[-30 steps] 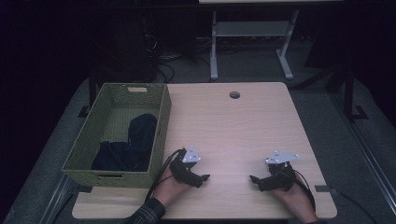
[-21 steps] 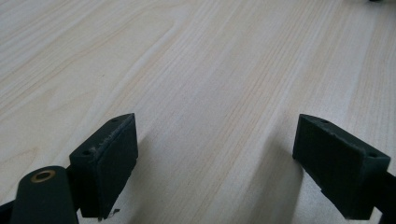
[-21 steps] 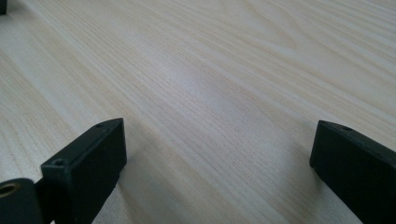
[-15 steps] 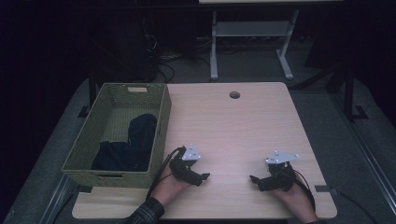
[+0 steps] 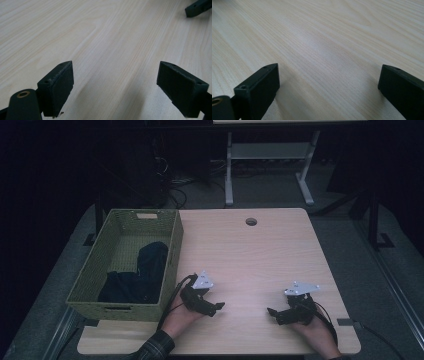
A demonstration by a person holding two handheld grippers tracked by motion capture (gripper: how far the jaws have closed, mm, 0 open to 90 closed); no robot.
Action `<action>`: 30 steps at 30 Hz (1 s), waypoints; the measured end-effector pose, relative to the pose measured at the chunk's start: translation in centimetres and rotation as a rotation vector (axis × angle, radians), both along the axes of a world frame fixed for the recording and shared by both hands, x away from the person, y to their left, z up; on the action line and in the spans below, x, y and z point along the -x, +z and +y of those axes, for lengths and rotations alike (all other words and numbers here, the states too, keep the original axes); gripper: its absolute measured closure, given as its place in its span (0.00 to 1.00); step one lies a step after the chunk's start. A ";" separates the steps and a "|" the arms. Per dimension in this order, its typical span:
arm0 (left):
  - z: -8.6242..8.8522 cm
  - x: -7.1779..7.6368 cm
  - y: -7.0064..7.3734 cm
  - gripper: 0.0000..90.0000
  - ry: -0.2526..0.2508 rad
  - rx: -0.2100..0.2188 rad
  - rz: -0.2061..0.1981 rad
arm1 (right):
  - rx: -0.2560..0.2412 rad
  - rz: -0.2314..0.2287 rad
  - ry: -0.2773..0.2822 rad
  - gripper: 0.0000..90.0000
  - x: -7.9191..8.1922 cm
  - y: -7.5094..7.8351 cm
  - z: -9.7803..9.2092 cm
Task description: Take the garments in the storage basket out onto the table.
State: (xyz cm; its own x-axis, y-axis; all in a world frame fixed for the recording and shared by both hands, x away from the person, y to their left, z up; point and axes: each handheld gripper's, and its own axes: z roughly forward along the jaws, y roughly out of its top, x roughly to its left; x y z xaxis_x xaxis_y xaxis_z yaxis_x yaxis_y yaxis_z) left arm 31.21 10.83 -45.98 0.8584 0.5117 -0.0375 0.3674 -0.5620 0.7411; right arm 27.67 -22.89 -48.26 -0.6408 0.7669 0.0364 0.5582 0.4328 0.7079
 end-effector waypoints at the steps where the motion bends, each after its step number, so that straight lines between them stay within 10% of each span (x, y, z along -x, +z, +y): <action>1: 0.0 0.0 0.0 0.15 0.001 0.004 0.001 | -0.001 0.001 -0.001 0.04 0.0 0.0 0.0; 30: 0.2 -0.2 1.6 0.15 -0.008 0.034 0.024 | -0.001 0.004 0.000 0.04 0.0 0.0 0.0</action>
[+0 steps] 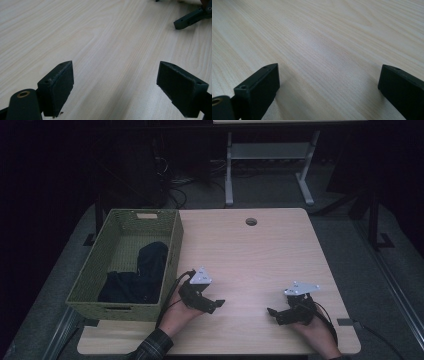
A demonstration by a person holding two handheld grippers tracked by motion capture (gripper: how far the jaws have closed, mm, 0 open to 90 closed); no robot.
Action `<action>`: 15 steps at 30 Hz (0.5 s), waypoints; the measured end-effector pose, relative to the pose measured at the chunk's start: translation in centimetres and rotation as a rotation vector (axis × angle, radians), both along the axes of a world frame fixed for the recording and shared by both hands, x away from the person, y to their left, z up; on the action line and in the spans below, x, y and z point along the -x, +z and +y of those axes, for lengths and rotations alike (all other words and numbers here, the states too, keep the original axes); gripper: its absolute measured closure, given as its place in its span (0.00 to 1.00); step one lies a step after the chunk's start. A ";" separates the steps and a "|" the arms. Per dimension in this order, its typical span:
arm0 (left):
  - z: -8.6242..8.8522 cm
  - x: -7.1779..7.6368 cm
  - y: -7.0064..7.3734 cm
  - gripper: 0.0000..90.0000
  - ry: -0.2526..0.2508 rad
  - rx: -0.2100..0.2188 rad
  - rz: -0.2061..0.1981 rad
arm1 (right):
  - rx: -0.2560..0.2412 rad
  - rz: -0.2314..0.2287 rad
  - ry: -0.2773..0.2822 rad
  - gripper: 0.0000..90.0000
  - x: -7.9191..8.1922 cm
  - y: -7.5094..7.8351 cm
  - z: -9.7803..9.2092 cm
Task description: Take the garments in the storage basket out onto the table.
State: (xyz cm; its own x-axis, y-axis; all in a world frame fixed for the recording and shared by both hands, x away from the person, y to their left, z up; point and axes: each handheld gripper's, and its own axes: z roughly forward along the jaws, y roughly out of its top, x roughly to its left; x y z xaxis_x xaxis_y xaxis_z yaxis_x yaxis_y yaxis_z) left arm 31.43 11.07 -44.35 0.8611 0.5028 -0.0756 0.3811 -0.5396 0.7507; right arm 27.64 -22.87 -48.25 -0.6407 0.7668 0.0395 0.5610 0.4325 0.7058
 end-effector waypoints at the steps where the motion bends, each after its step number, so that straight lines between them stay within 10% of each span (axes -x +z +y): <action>1: 0.0 0.0 0.0 0.15 0.000 0.000 0.000 | 0.000 0.000 0.000 0.04 0.0 0.0 0.0; 15: 0.1 -0.2 0.9 0.15 -0.005 0.014 0.008 | 0.000 0.000 0.000 0.04 0.0 0.0 0.0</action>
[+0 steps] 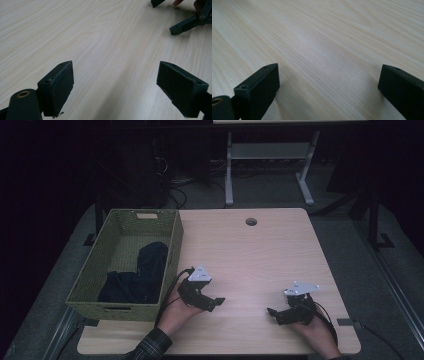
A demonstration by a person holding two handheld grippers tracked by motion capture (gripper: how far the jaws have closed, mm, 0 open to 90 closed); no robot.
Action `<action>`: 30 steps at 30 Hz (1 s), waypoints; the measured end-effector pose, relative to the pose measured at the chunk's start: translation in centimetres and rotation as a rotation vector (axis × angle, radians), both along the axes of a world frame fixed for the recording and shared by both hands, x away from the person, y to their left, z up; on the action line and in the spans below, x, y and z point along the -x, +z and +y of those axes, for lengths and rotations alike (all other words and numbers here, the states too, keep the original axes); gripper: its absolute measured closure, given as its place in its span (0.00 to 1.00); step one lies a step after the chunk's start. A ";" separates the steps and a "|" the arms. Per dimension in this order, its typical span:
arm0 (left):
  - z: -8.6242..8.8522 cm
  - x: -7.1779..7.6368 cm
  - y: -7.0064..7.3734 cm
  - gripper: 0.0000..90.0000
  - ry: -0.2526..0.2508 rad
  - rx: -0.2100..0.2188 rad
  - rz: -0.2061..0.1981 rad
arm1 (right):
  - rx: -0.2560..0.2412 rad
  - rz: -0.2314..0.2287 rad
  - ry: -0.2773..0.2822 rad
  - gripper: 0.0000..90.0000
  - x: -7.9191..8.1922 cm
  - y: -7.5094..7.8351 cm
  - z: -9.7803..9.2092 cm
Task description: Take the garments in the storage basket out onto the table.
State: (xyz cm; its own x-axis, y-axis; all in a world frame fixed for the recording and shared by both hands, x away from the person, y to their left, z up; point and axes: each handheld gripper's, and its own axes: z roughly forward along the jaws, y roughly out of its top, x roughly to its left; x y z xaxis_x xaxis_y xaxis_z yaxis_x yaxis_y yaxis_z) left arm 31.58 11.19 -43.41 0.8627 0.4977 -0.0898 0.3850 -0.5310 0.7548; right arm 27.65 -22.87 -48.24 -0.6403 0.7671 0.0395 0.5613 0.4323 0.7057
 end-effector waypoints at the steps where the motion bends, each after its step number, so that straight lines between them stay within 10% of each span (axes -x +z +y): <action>1: 0.0 0.0 0.0 0.15 0.000 0.000 0.000 | 0.000 0.000 0.000 0.04 0.0 0.0 0.0; 30: -0.1 -0.2 2.3 0.15 -0.002 -0.005 -0.013 | -0.001 -0.001 -0.001 0.04 0.0 0.0 0.0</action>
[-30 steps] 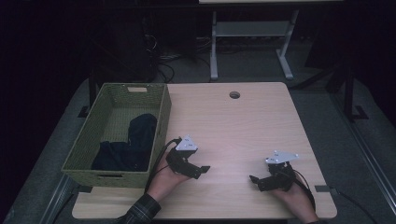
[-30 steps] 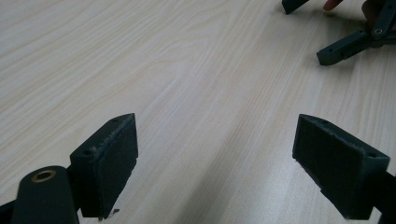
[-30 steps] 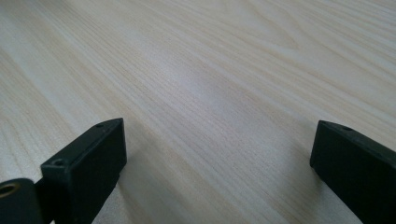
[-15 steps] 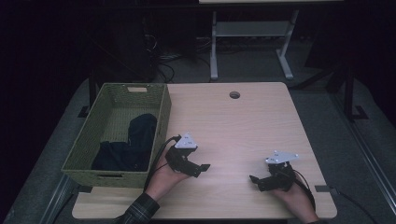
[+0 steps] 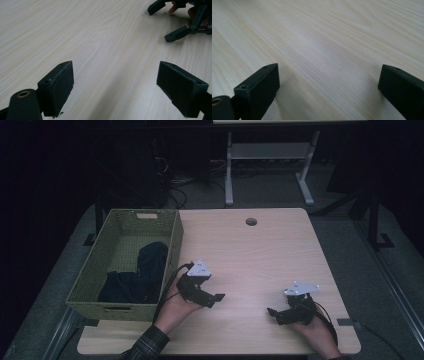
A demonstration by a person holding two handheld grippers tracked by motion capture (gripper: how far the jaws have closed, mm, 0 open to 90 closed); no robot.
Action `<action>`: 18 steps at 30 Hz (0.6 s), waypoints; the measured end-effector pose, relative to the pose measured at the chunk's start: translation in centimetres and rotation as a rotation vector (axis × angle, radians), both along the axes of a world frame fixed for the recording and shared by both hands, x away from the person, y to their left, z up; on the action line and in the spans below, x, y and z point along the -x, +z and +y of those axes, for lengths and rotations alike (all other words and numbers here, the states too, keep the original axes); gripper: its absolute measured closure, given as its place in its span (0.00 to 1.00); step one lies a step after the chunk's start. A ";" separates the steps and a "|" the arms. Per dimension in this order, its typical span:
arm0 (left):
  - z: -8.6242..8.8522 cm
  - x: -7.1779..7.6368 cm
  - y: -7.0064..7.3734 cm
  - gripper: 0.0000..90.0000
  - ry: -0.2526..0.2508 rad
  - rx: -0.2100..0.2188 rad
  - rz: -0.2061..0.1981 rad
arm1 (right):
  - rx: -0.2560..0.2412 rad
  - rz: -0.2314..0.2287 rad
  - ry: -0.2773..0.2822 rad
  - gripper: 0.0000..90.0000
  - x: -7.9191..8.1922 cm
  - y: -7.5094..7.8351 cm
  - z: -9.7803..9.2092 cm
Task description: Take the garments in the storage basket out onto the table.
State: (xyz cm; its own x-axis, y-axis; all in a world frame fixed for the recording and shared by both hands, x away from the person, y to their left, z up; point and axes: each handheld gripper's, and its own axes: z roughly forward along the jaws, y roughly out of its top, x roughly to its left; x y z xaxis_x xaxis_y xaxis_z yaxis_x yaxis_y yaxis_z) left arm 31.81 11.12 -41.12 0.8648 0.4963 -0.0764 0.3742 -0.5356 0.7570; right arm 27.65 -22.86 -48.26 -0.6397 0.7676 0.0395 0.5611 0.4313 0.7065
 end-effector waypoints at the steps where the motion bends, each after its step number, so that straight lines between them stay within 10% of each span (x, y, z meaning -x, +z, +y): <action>1: 0.0 0.0 0.0 0.15 0.000 0.000 0.000 | 0.000 0.000 0.000 0.04 0.0 0.0 0.0; 18: 0.0 -0.4 1.8 0.15 -0.018 0.006 -0.004 | 0.000 0.001 0.000 0.04 0.0 0.0 0.0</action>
State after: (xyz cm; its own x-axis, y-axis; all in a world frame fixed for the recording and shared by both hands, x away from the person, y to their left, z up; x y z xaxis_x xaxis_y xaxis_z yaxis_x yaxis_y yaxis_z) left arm 32.23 11.15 -39.31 0.8737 0.4805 -0.0760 0.3618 -0.5373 0.7619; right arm 27.64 -22.86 -48.25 -0.6399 0.7675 0.0397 0.5616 0.4317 0.7058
